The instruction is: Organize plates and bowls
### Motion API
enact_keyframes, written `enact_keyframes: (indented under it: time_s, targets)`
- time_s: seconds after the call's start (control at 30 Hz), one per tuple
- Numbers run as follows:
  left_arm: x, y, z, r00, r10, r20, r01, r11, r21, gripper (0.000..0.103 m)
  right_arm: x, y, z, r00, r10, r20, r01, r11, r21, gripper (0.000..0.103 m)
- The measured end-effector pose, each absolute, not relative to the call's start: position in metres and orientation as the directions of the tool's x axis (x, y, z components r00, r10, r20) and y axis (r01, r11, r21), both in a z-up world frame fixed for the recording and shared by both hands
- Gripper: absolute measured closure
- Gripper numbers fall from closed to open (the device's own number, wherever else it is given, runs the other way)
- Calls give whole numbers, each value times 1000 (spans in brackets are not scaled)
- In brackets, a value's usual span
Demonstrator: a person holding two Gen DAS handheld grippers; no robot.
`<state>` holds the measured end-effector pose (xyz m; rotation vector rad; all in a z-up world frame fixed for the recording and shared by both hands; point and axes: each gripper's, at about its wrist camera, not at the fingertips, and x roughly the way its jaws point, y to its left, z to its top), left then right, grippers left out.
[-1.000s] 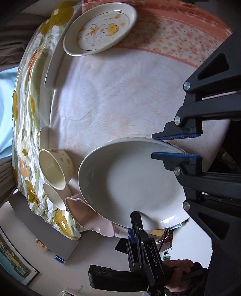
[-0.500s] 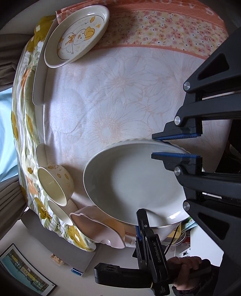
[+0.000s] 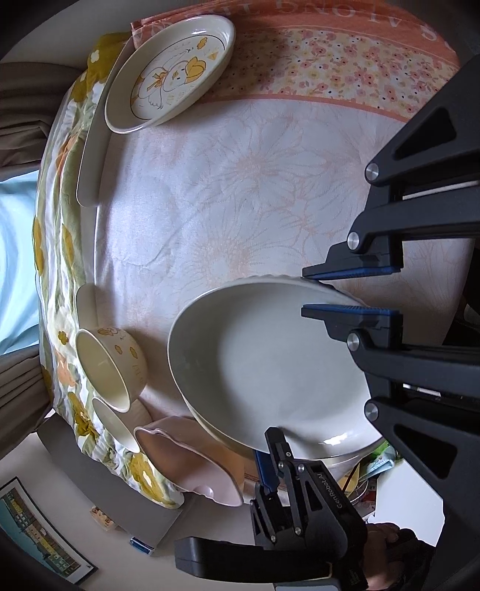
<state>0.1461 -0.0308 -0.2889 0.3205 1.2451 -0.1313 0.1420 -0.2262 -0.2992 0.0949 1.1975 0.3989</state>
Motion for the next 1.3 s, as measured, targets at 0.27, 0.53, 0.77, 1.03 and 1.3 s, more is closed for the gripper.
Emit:
enact_keyframes:
  time_s: [0.27,0.53,0.77,1.03,1.3]
  targets:
    - [144,-39,-288,393,189,-900,293,902,317,84,137,-212,-298,347,291,-892,-302,935,188,91]
    - [140,-33,-285,410,192,-891,280,904,324,84,136,-201,-297,358,270,-894,-333,931,148,91]
    - [137,-30,-281,399,163,-902,273,918,287,84,135,-201,-296,365,270,-891,-322,935,152,91]
    - [139,-35,-217,486,24,-874,254,953,168,83,132,-222,-256,461,301,-835,-258,946,199,91]
    - [162,-79,-152,617,-173,-768,365,927,84,0,111,-294,-211,627,231,-744,-59,966,250,0]
